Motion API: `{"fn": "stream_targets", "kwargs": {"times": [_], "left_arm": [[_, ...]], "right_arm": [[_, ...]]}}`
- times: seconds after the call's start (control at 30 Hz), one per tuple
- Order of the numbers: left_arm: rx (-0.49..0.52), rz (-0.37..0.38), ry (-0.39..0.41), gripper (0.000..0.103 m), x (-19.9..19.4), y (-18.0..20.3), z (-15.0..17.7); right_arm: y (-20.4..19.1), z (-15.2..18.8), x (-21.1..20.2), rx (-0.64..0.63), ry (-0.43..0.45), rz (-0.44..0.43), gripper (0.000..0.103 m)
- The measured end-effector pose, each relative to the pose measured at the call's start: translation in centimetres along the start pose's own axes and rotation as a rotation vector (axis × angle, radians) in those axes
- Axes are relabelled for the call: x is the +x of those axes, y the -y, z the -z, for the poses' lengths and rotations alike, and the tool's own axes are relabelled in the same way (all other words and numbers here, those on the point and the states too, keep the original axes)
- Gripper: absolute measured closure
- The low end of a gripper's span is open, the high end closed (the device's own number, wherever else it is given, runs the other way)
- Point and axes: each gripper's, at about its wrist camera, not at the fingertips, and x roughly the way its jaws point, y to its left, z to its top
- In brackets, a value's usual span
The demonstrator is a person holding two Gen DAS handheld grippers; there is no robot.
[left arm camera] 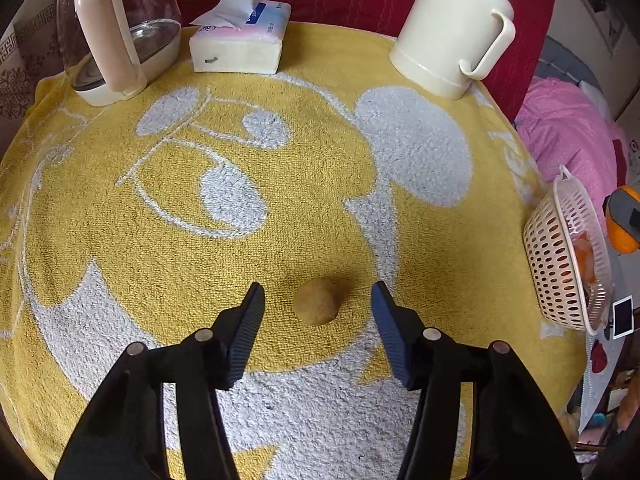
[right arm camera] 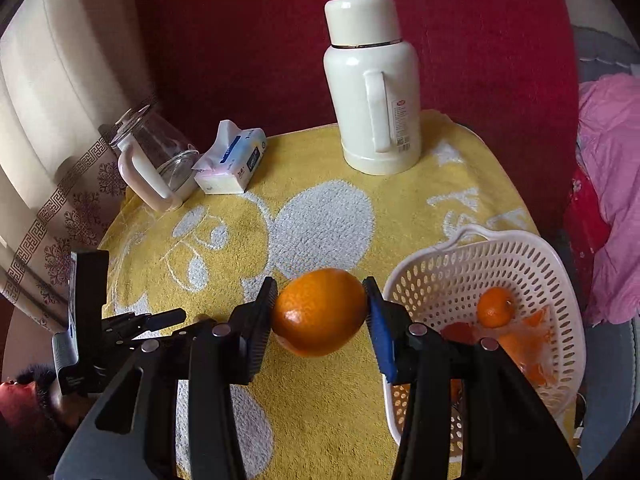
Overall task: Organize fruits
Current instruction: 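Close left tool on the small brown kiwi while right tool lifts the orange, then carry orange into white basket and open right tool while left tool holds kiwi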
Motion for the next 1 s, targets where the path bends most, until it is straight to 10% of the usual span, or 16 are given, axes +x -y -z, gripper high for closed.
{"fn": "stream_targets", "kwargs": {"times": [0.23,1.0], "left_arm": [[-0.02,-0.013,-0.016,0.077,0.9,0.1,0.3],[-0.067,-0.005,0.133,0.077,-7.3,3.1,0.7]], "right_arm": [[1.4,0.1,-0.9,0.011,0.005,0.014,0.058],[9.5,-1.4,0.0,0.046,-0.007,0.086,0.058]]}}
